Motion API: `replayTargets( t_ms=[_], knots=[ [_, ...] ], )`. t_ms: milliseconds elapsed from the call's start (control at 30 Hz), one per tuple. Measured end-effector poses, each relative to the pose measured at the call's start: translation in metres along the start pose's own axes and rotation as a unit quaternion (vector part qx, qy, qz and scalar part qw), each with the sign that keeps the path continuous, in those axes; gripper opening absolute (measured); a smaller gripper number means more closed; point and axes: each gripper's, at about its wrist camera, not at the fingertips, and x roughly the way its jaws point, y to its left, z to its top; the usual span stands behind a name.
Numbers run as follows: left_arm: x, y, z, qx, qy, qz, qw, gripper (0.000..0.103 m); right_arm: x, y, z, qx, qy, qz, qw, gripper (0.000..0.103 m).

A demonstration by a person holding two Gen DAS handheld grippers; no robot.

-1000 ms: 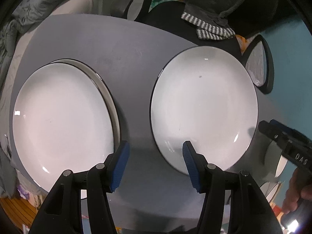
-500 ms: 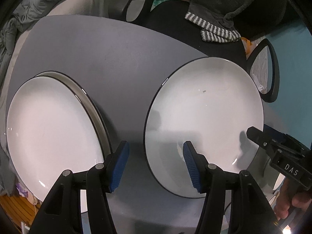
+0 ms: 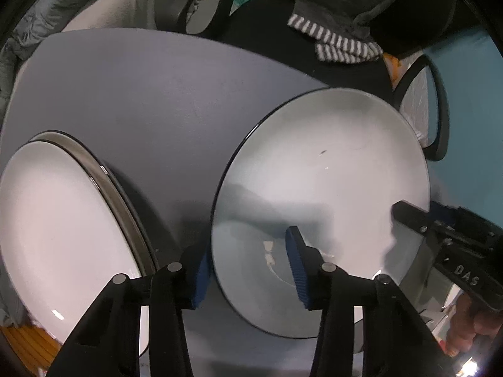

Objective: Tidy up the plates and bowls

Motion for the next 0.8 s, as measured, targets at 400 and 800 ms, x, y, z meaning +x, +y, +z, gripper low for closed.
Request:
replayTargets(
  t_ms=[400, 800],
  knots=[
    [-0.004, 0.02, 0.001, -0.025, -0.006, -0.029, 0.9993, 0.024, 0.001, 0.006, -0.001, 0.003, -0.002, 0.021, 1.0, 0.017],
    [-0.005, 0.014, 0.001, 0.039, -0.005, -0.016, 0.9991, 0.022, 0.001, 0.001, -0.015, 0.045, -0.013, 0.029, 0.999, 0.015]
  ],
)
